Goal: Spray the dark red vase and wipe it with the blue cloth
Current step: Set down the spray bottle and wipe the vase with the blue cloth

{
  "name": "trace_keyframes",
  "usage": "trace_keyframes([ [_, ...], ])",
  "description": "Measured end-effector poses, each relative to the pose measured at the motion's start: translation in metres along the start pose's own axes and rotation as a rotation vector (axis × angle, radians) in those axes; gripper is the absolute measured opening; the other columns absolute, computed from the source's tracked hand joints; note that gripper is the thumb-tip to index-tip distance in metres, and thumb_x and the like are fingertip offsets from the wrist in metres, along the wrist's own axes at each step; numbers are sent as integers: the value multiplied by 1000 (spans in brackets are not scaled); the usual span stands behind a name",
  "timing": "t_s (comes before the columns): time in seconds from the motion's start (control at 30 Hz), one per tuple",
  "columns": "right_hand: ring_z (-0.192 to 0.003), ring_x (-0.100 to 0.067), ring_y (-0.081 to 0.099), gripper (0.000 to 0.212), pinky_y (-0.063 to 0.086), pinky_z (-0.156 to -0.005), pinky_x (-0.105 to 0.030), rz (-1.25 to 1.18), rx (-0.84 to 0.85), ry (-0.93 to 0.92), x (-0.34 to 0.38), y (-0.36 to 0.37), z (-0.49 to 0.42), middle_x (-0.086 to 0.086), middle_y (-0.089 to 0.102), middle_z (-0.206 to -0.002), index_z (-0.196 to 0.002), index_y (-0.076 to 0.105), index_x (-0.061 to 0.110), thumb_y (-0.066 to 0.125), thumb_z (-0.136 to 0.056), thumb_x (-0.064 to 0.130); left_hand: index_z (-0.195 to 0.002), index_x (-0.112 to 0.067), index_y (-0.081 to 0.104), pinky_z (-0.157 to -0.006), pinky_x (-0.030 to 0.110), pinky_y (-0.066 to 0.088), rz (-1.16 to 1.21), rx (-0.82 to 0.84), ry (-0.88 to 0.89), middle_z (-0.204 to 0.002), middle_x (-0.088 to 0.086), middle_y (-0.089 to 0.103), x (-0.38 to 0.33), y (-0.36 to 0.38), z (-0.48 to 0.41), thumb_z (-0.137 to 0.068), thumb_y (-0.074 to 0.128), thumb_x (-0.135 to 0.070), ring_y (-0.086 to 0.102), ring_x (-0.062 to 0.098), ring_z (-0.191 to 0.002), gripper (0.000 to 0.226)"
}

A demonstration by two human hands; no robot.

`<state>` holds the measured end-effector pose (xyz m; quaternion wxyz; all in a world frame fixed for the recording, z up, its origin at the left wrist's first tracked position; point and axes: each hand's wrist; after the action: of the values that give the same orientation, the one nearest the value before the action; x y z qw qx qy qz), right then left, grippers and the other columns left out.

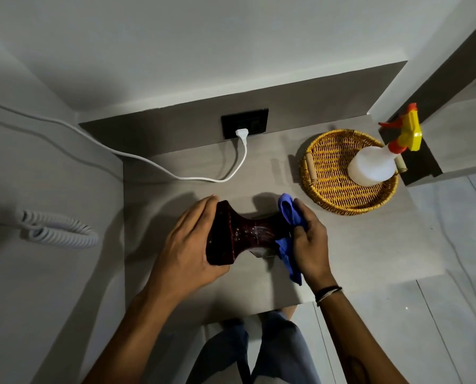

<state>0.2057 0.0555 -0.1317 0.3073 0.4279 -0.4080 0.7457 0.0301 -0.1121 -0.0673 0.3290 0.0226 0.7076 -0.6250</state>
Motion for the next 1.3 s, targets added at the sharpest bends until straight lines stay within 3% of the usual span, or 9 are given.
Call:
trace_keyframes([
  [0.13, -164, -22, 33, 75, 24, -137, -35, 106, -42, -368, 27, 8, 40, -17, 38, -173, -162, 42, -1, 44, -90, -23, -158, -11, 44, -106, 31, 40, 42, -10, -66, -154, 9, 54, 7, 2, 2, -59, 87, -44, 50, 25, -136, 112],
  [0.3, -172, -29, 1, 106, 2, -135, -19, 381, 436, -680, 28, 37, 78, -6, -2, -185, -174, 7, 18, 55, -86, -15, -142, 5, 57, -116, 16, 32, 74, -104, 9, -137, 24, 65, 10, 9, -3, -64, 82, -38, 56, 28, -128, 92],
  [0.43, -168, -28, -16, 95, 10, -140, -42, 713, 325, -444, -6, 13, 41, 0, -23, -176, -171, 1, 17, 56, -102, -16, -150, -3, 52, -103, 34, 48, 48, -37, -37, -142, 17, 61, 14, 0, 0, -51, 102, -27, 60, 34, -127, 113],
  [0.53, -169, -25, -17, 92, 17, -138, -45, 645, 325, -329, -4, 8, 36, -1, -19, -179, -172, 4, 13, 55, -100, -13, -151, -7, 52, -104, 38, 49, 37, -42, -22, -145, 12, 59, 3, 4, -6, -54, 97, -32, 60, 33, -128, 109],
  [0.63, -171, -11, 1, 77, 13, -139, -40, 274, 329, -443, 26, 38, 72, 2, 7, -182, -171, 18, 6, 43, -101, -12, -151, -5, 52, -109, 37, 41, 87, -47, -103, -149, 18, 58, 2, 8, -7, -52, 99, -24, 59, 41, -132, 112],
  [0.7, -172, -25, 2, 85, 7, -140, -40, 165, 365, -587, 40, 57, 93, -3, 10, -184, -173, 17, 10, 46, -97, -14, -150, -10, 51, -115, 30, 34, 202, -90, -143, -153, 13, 54, 8, 8, 1, -55, 92, -26, 54, 41, -138, 105],
  [0.8, -171, -33, 3, 82, 9, -140, -45, 236, 395, -690, 26, 55, 78, -8, 10, -184, -172, 21, 12, 52, -99, -9, -146, -4, 55, -114, 38, 41, 160, -88, -93, -148, 18, 58, 18, 6, 2, -61, 89, -36, 55, 38, -135, 97],
  [1.07, -169, -39, 8, 91, 22, -136, -58, 468, 264, -445, -5, 15, 34, -9, 11, -177, -167, 29, 1, 63, -86, -22, -149, -6, 51, -102, 46, 56, 99, -65, -57, -141, 12, 59, 10, 2, -7, -52, 99, -27, 62, 35, -123, 110],
  [1.3, -171, -33, 4, 97, 13, -138, -28, 350, 345, -702, 7, 53, 64, -2, 4, -185, -174, 14, 15, 58, -92, -15, -136, 3, 59, -101, 28, 45, 59, -111, -19, -129, 21, 66, 16, 0, -4, -49, 99, -25, 57, 27, -116, 99],
])
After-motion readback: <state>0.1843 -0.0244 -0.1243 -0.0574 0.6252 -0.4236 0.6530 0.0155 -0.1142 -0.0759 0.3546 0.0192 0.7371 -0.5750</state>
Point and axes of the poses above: each hand's wrist, its own z-axis away from the middle knuckle, its own y-axis out of the palm, x = y × z
